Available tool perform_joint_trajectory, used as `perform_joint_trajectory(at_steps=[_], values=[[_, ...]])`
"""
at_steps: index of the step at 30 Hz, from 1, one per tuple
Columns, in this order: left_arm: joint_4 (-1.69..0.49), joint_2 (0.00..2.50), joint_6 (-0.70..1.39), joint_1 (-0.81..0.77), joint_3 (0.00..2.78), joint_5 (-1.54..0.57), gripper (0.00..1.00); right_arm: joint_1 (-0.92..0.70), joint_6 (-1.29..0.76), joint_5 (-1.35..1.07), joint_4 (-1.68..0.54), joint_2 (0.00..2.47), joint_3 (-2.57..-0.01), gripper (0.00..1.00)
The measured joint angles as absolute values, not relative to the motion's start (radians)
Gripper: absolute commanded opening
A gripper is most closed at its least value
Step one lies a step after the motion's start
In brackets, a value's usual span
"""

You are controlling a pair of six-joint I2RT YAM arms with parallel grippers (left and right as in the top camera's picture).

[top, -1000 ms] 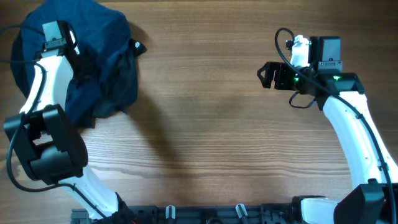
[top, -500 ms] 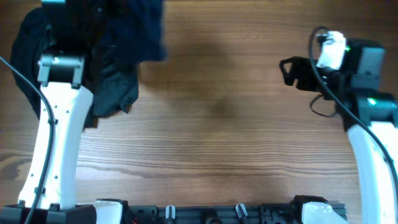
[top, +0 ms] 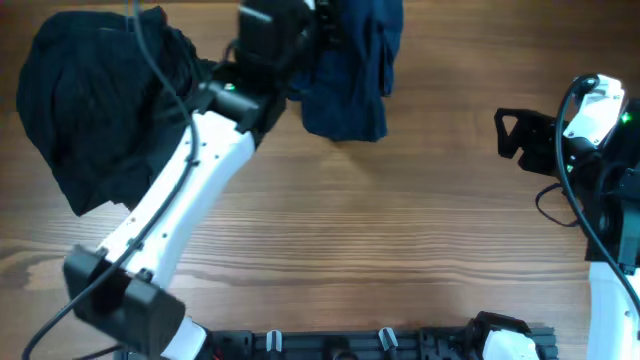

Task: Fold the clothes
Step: 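Lift the navy shorts with the left gripper and drop them mid-table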

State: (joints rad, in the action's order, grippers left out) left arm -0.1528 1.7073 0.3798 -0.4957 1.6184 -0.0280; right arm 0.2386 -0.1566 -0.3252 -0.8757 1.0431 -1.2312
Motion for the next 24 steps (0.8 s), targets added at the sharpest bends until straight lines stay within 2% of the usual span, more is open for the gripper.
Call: perform_joint_trajectory(at_steps=[7, 8, 11, 13, 14, 15, 24], values=[[-0.15, 1.739, 0.479, -0.575, 1.618, -0.009, 0.04, 0.287, -0.174, -0.325, -0.883, 1.068, -1.231, 0.92], [-0.165, 1.739, 0.514, -0.578, 1.618, -0.007, 0.06, 0.293, -0.183, -0.325, -0.883, 1.077, -1.231, 0.93], [-0.249, 1.739, 0.567, -0.575, 1.619, 0.001, 0.46, 0.298, -0.196, -0.325, -0.888, 1.097, -1.231, 0.96], [-0.318, 1.739, 0.589, -0.571, 1.619, 0.006, 0.68, 0.298, -0.202, -0.325, -0.893, 1.108, -1.231, 0.96], [-0.363, 1.739, 0.598, -0.562, 1.619, 0.01, 0.77, 0.298, -0.205, -0.325, -0.895, 1.116, -1.231, 0.96], [-0.394, 1.739, 0.596, -0.549, 1.619, 0.011, 0.81, 0.298, -0.205, -0.326, -0.898, 1.125, -1.231, 0.96], [-0.554, 1.723, 0.605, -0.295, 1.619, -0.09, 0.78, 0.298, -0.208, -0.402, -0.921, 1.271, -1.232, 0.95]])
